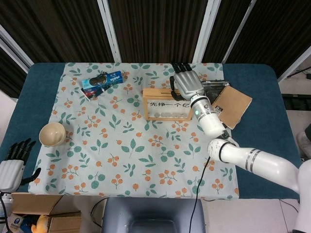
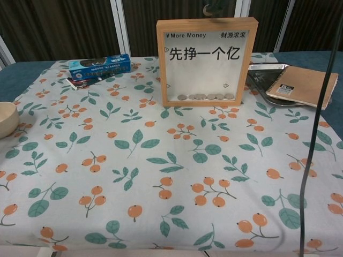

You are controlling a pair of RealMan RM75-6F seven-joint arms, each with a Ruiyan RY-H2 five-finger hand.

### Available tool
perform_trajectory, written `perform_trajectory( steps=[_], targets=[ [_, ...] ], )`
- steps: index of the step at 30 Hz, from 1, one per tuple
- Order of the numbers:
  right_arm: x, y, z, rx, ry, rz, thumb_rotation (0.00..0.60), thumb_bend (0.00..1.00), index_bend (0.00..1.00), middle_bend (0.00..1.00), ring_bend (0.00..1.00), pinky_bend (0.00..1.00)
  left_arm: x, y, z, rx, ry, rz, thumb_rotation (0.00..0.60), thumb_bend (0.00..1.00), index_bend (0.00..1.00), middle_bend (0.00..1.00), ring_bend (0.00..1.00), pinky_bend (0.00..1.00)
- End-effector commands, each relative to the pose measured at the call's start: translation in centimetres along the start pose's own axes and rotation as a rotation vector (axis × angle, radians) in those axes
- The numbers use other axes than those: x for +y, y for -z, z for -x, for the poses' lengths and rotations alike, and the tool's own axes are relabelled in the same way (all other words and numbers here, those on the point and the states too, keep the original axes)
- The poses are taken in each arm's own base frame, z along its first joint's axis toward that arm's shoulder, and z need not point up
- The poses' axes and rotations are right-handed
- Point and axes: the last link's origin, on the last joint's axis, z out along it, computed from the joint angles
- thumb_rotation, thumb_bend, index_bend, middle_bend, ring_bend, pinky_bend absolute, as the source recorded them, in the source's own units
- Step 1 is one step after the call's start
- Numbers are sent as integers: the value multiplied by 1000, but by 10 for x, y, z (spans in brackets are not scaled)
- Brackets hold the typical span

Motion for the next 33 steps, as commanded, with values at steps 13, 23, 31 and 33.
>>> perform_trajectory(
  steps=[13,23,31,33],
  targets=[
    [-5,-2,2,-33,3,18,600,556,736,77,0,0,1,-1,1,-2,-1,7,574,299,0,0,0,0],
    [-3,-7,4,-42,1,24,600,556,736,78,0,0,0,-3,2,-9,-2,5,576,299,0,0,0,0],
    [-1,-10,7,-43,-5,26,600,554,520,80,0,0,-2,-3,3,-14,-3,-2,576,299,0,0,0,0],
    [0,-9,6,-44,-11,19,600,500,178,75,0,0,-2,-3,3,-14,-3,-2,578,299,0,0,0,0]
  ],
)
